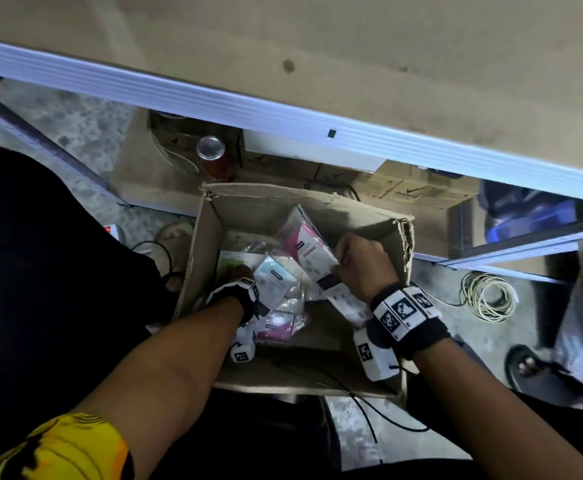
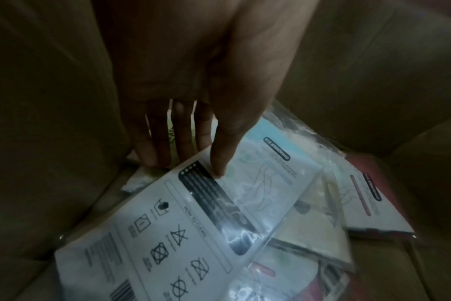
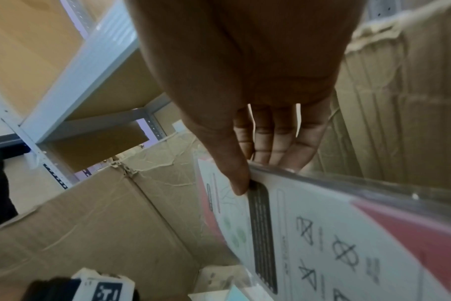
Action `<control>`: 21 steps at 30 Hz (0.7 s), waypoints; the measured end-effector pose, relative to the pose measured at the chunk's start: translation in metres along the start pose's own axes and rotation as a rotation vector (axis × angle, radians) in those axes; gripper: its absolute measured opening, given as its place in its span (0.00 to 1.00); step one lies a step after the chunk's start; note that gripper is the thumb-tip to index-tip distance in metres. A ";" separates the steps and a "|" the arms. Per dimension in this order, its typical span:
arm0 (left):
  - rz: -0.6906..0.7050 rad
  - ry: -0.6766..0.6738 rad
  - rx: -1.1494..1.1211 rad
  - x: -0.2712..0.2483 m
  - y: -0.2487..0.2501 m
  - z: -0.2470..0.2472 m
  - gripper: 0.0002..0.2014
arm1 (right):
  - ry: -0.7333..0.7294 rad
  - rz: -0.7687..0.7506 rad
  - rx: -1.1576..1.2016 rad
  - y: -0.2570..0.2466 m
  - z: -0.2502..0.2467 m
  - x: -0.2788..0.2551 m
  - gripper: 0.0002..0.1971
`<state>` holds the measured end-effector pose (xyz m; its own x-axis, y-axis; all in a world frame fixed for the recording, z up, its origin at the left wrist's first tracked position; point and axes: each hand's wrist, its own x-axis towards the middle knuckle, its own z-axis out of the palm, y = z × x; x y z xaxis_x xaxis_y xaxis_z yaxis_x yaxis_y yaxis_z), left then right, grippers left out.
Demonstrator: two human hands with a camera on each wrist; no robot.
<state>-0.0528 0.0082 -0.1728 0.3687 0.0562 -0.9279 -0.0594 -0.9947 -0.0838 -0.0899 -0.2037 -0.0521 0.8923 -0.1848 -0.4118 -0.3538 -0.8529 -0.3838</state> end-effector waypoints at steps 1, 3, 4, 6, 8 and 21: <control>-0.010 -0.014 -0.010 0.003 0.001 0.003 0.29 | 0.016 -0.013 -0.001 0.001 -0.003 -0.003 0.11; 0.029 -0.017 -0.022 0.011 0.004 0.006 0.31 | 0.042 -0.042 -0.006 0.002 -0.008 -0.008 0.12; 0.068 0.018 -0.059 0.015 0.006 0.005 0.32 | 0.054 -0.054 -0.009 0.003 -0.010 -0.010 0.13; 0.231 0.169 -0.140 0.020 0.011 0.002 0.27 | 0.069 -0.073 -0.012 0.005 -0.013 -0.013 0.13; 0.393 0.296 -0.098 0.020 0.020 -0.003 0.18 | 0.066 -0.071 -0.013 0.006 -0.013 -0.016 0.14; 0.412 0.496 0.170 0.033 0.014 -0.045 0.16 | 0.066 -0.035 -0.017 0.000 -0.016 -0.022 0.12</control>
<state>0.0001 -0.0082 -0.1883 0.6650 -0.4126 -0.6225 -0.4173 -0.8966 0.1485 -0.1048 -0.2075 -0.0301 0.9209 -0.1857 -0.3426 -0.3173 -0.8677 -0.3827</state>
